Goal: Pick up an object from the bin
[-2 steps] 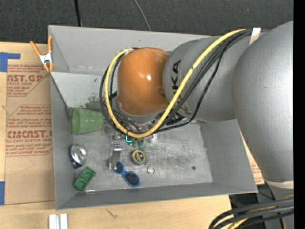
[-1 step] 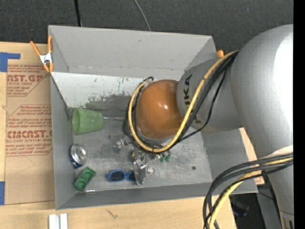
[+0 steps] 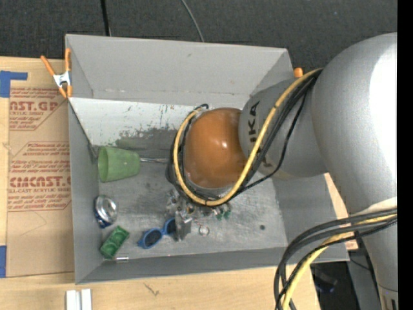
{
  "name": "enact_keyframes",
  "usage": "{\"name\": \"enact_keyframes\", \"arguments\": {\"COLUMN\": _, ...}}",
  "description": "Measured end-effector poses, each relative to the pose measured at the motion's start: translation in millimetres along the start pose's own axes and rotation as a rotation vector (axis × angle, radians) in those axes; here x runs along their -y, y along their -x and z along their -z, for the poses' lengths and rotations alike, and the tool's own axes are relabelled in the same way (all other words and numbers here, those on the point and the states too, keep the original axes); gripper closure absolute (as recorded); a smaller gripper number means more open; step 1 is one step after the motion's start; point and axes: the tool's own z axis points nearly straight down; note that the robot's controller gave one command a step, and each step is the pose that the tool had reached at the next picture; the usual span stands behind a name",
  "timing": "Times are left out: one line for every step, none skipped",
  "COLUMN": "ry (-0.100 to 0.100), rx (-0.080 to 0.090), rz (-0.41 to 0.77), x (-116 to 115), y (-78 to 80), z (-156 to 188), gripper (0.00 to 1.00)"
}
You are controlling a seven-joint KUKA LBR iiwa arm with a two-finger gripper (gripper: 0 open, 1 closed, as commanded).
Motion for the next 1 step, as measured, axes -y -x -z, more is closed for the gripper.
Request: {"name": "enact_keyframes", "arguments": {"ry": -0.004, "rx": 0.003, "rz": -0.058, "x": 21.7, "y": -4.0, "z": 142.8, "gripper": 1.00}}
